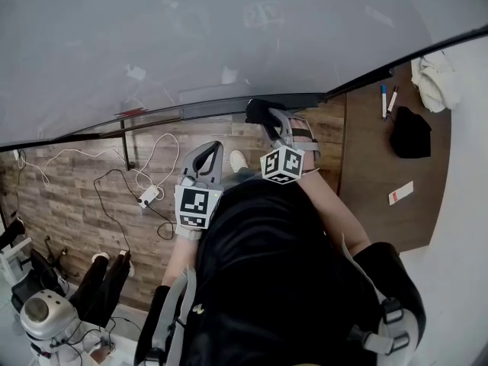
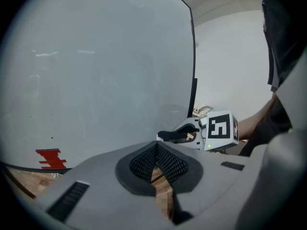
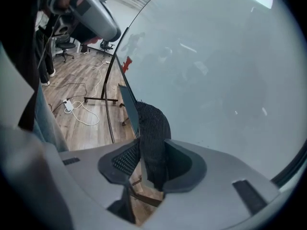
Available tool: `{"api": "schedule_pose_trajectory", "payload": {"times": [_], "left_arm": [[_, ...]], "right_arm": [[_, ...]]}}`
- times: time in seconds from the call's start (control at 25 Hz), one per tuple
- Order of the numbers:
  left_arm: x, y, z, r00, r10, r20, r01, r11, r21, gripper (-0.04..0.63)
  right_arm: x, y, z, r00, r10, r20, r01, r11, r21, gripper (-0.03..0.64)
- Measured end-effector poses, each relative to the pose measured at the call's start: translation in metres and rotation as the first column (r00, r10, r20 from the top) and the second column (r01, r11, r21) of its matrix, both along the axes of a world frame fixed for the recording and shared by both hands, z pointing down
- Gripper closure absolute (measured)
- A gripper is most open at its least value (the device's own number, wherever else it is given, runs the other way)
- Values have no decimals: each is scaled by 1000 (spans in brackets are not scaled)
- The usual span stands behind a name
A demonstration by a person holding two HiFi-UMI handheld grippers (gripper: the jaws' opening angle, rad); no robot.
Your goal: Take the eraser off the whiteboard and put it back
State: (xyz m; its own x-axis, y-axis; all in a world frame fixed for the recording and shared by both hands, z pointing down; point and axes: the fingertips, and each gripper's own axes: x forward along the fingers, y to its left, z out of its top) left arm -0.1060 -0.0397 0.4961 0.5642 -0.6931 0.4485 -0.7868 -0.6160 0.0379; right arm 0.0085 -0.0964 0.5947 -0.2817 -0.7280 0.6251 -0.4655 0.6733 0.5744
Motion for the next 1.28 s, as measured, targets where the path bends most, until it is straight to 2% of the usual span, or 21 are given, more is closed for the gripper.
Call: {"api": "schedule_pose_trajectory", "payload": {"times": [0.24, 0.4, 0.76, 1.0, 1.28], "left_arm": [[21, -6, -8, 1000, 17, -13, -17, 1000, 16, 588], [40, -9, -15, 999, 39, -24, -38, 999, 25, 588], [91, -20, -31, 991, 113, -67, -109, 993, 55, 588], [121, -23, -44, 982, 169, -82, -162, 984, 76, 588], [150, -17, -53, 967, 234, -101, -225, 970, 93, 588]], "right_arm": [[29, 6, -30, 981, 90, 172, -86, 996, -34, 459], [50, 11, -52, 959, 136, 248, -132, 991, -33, 459], [98, 33, -97, 879, 224, 420, -223, 973, -53, 459], [125, 51, -133, 802, 262, 536, -268, 961, -69, 460], [159, 72, -163, 688, 315, 654, -339, 936, -94, 460]]}}
